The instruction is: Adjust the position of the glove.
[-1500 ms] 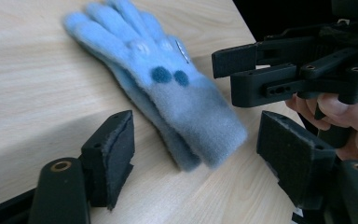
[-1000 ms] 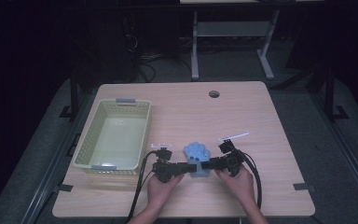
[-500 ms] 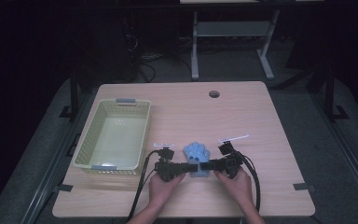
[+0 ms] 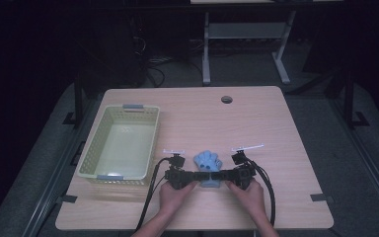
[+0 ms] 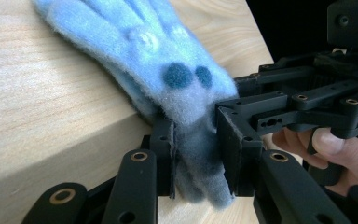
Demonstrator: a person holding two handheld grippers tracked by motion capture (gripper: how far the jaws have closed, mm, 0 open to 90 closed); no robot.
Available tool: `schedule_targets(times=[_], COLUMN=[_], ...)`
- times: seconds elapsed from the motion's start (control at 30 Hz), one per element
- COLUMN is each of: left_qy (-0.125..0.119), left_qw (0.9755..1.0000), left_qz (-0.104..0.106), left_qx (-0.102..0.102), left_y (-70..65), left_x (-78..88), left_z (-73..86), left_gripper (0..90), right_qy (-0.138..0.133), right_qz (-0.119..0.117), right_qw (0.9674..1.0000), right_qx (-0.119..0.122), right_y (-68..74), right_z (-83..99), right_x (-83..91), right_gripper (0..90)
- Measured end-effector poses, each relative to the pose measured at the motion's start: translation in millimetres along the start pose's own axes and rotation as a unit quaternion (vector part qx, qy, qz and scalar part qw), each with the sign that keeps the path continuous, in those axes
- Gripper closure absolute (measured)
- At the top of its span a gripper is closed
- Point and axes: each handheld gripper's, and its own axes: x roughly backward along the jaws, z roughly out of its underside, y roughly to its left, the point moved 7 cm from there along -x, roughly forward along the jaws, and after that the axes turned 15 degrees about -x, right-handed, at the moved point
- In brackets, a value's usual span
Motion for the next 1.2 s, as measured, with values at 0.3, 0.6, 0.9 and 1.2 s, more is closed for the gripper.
schedule_targets(times=[0.3, 0.6, 0.9, 1.2], left_qy=[-0.002, -0.009, -0.017, -0.019], left_qw=[1.0000, 0.9998, 0.9993, 0.9989], left_qz=[0.008, 0.018, 0.029, 0.031], left_qx=[0.000, -0.005, -0.017, -0.029], left_y=[0.8, 1.6, -4.9, -11.9], left_x=[0.8, 5.0, 12.7, 17.6], left_z=[-3.5, -6.2, -14.0, -18.4], left_gripper=[70.9, 71.6, 71.7, 71.5], right_qy=[0.001, -0.001, -0.005, -0.009], right_qz=[-0.019, -0.022, -0.025, -0.033], right_qw=[0.9998, 0.9997, 0.9994, 0.9991], right_qx=[-0.001, 0.011, 0.021, 0.024], right_y=[1.6, 9.1, 19.9, 26.3], right_z=[-1.9, -3.8, -6.7, -7.4], right_x=[2.6, 4.5, 12.7, 20.5], right_gripper=[74.9, 77.2, 77.2, 77.2])
